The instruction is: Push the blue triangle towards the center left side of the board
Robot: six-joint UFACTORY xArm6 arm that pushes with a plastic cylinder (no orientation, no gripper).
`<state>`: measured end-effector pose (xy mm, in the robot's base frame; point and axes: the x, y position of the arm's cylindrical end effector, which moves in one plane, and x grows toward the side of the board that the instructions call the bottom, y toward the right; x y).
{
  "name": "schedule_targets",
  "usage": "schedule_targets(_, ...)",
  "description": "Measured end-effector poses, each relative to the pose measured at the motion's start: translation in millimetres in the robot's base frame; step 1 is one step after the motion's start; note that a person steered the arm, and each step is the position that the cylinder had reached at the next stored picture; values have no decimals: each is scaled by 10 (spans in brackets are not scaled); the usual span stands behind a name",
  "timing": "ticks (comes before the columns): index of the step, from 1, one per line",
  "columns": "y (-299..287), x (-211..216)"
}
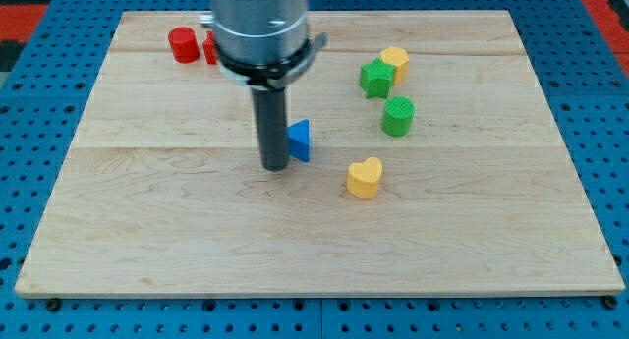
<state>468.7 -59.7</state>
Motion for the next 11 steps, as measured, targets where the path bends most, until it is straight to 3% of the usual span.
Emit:
schedule_targets(2, 338, 401)
schedule_targets(3, 559, 335)
schedule_targets(6, 525, -133)
schedule_targets(9, 559, -343)
schedule_targets(11, -196, -630)
